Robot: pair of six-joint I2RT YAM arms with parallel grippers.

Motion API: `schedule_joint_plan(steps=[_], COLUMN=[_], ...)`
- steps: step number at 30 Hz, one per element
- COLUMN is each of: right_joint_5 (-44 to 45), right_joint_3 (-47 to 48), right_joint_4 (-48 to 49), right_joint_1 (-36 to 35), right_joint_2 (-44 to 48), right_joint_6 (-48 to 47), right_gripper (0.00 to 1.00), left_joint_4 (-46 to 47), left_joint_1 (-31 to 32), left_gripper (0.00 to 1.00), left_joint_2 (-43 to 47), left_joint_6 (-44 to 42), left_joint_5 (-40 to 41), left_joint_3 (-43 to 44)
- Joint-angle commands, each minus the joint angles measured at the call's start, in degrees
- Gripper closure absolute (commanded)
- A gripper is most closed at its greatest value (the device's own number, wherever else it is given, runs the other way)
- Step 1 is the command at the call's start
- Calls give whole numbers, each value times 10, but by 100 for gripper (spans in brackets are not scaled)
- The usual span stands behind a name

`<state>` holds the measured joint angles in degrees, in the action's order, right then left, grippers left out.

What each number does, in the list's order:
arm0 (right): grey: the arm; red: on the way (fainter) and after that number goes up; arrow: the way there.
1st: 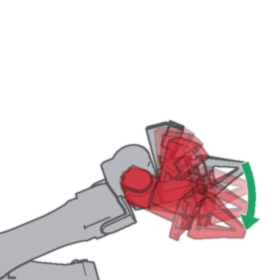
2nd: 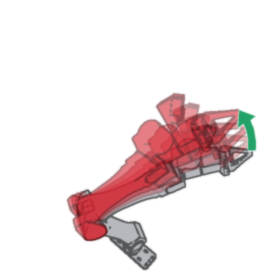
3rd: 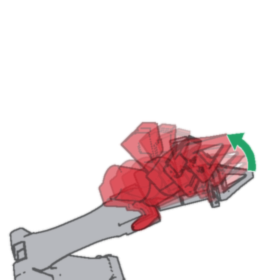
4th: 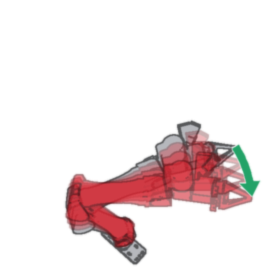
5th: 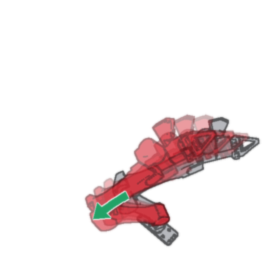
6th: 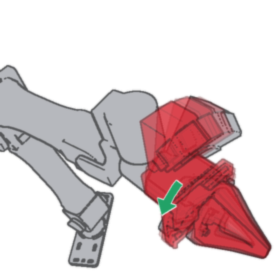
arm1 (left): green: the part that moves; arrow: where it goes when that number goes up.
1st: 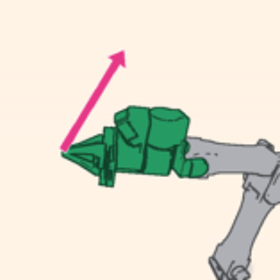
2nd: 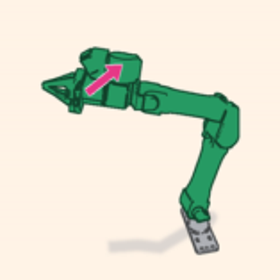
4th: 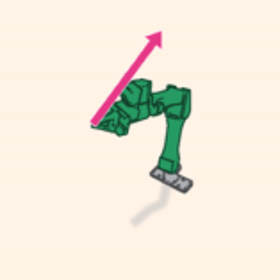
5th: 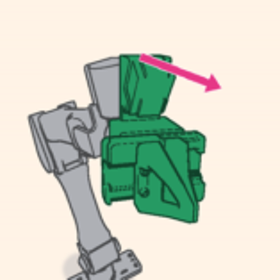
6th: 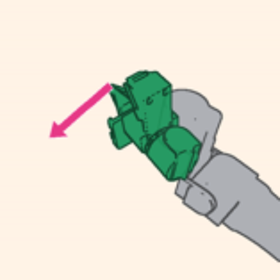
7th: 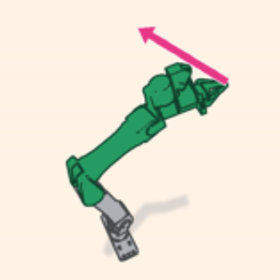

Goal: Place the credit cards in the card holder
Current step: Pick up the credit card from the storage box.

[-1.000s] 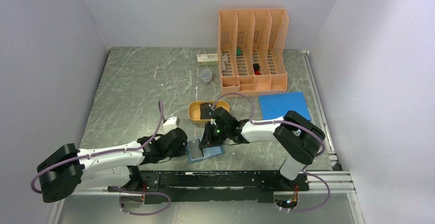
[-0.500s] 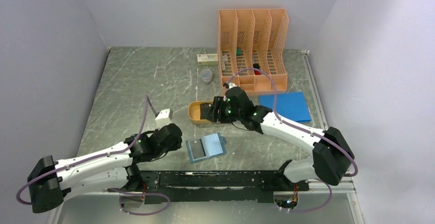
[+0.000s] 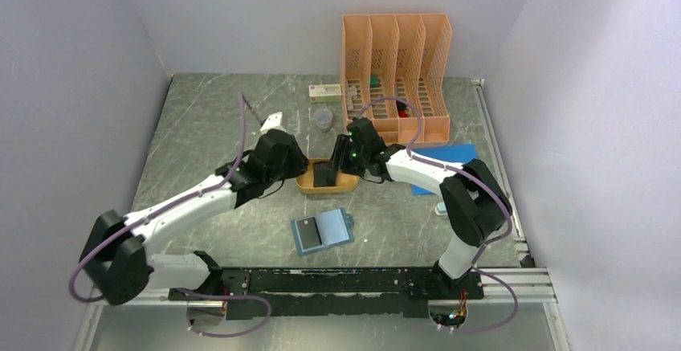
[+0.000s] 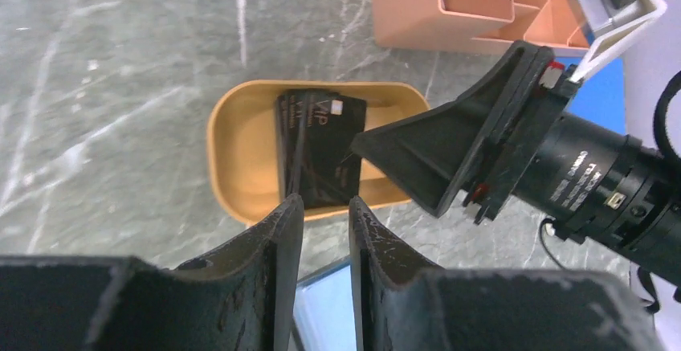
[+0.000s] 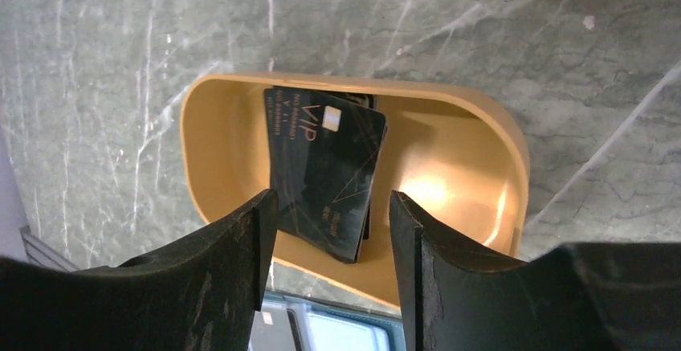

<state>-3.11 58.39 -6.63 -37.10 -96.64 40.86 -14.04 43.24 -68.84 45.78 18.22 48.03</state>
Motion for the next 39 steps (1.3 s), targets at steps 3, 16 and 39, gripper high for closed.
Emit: schedule_joint_plan(steps=[3,16,39], right_joint_5=[-43,-93,-109], right_joint_3=[-3,-14,-33], right_joint_4=[40,64,64], right_joint_1=[22,36,53], right_joint_2=[-35,-72,-82], right_joint_6=[36,43,39], right_gripper=[45,61,73], left_joint_4=[107,112,88], left_joint_1=[-30,-53,-60], left_gripper=[68,71,76], left_joint_2=[-116,-243,-293], left_joint_6=[-24,-28,-28], left_joint_5=[-137,-151,-136], left_joint_3=[37,82,92])
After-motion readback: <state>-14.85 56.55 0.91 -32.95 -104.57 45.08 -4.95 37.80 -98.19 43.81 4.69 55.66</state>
